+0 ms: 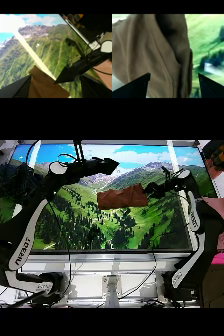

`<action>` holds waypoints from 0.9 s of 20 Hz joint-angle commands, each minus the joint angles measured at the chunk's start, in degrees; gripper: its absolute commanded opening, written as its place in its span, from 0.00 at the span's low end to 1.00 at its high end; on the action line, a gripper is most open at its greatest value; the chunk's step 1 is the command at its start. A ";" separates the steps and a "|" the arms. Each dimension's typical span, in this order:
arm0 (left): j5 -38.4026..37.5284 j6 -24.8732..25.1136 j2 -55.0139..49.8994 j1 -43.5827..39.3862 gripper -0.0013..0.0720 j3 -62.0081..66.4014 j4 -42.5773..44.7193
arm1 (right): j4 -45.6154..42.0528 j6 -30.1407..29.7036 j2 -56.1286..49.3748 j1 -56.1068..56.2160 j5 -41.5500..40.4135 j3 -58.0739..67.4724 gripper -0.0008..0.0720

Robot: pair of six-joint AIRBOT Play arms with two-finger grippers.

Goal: Fold the clothes and pants, and hang the long-sleeved shirts on hangers.

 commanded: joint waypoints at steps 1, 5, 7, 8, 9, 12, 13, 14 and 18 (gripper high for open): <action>-1.46 -0.20 -0.24 0.28 0.97 0.07 -0.11 | 2.40 -0.28 -2.73 2.40 0.72 0.04 0.96; -1.46 -0.17 -0.31 0.28 0.97 0.07 0.09 | 2.69 -0.09 -3.69 4.87 0.31 0.04 0.95; -1.46 -0.20 -0.31 0.28 0.97 0.07 0.09 | 2.82 -0.13 -3.80 6.38 -1.53 0.04 0.86; -1.46 -0.20 -0.31 0.28 0.97 0.07 0.09 | 2.82 -0.13 -3.80 7.15 -2.91 0.04 0.80; -1.46 -0.17 -0.31 0.28 0.97 0.07 0.09 | 2.80 -0.13 -3.80 7.93 -4.07 0.04 0.68; -1.44 -0.17 -0.31 0.31 0.97 0.07 0.11 | 2.78 -0.96 -3.74 9.86 -6.69 0.07 0.17; -1.44 -0.17 -0.31 0.31 0.97 0.07 0.13 | 2.82 -1.29 -3.74 10.12 -7.06 0.46 0.04; -1.44 -0.17 -0.31 0.33 0.97 0.07 0.13 | 2.75 -2.86 -3.69 10.19 -6.88 1.29 0.04; -1.46 -0.20 -0.28 0.48 0.97 0.07 0.07 | 1.53 -4.98 -1.49 9.03 -3.63 8.04 0.04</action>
